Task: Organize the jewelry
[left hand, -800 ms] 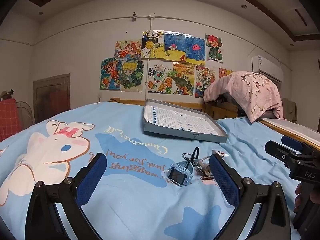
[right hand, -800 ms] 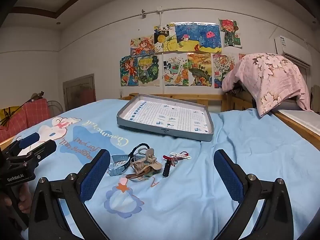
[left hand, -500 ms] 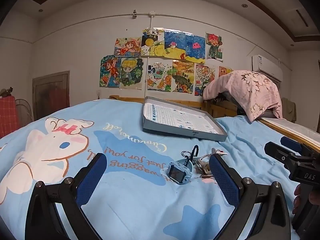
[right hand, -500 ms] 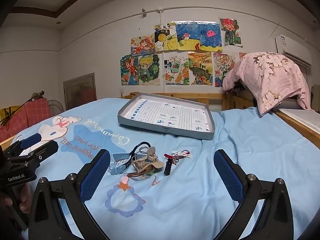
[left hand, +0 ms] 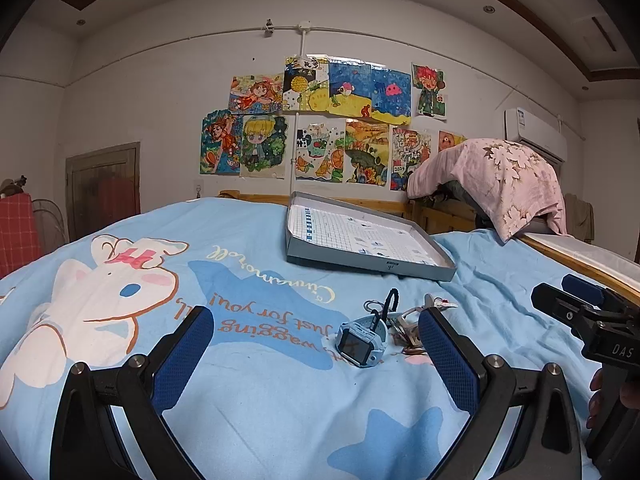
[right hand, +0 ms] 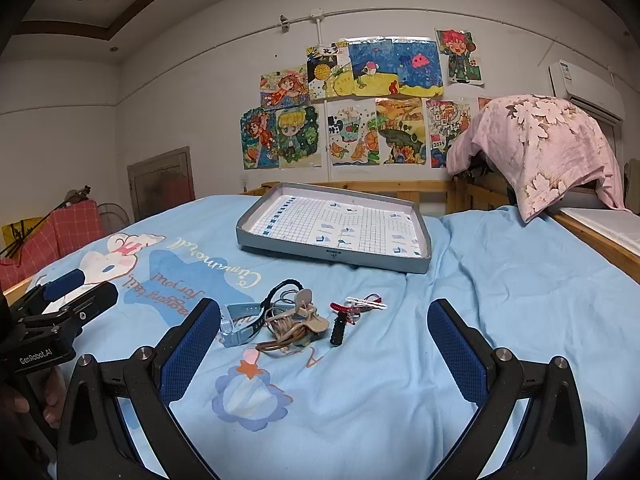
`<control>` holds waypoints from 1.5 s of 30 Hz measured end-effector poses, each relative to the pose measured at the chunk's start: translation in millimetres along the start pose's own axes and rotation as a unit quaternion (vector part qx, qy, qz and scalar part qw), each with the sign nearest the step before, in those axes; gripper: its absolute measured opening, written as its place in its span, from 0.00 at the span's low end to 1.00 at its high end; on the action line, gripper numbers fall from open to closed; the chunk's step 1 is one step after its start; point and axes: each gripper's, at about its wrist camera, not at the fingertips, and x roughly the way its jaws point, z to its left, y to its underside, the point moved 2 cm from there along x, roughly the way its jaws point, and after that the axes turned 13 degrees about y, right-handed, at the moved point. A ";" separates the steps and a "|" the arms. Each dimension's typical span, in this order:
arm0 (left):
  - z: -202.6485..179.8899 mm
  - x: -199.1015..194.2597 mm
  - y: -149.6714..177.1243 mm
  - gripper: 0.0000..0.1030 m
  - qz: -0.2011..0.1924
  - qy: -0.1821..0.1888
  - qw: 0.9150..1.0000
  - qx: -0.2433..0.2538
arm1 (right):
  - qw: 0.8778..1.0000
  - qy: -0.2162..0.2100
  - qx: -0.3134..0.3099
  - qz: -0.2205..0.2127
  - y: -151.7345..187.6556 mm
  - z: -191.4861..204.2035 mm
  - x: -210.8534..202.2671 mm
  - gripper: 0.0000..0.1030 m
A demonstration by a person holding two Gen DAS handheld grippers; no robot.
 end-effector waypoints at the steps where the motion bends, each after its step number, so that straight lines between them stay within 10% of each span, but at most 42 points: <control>1: -0.1 0.1 0.0 1.00 0.000 0.000 1.000 0.000 | 1.000 0.000 0.000 0.000 0.2 0.6 -0.1 0.99; 45: -1.7 0.2 -0.5 1.00 0.002 -0.002 1.000 0.003 | 1.000 -0.003 0.001 0.005 3.5 1.7 -0.8 0.99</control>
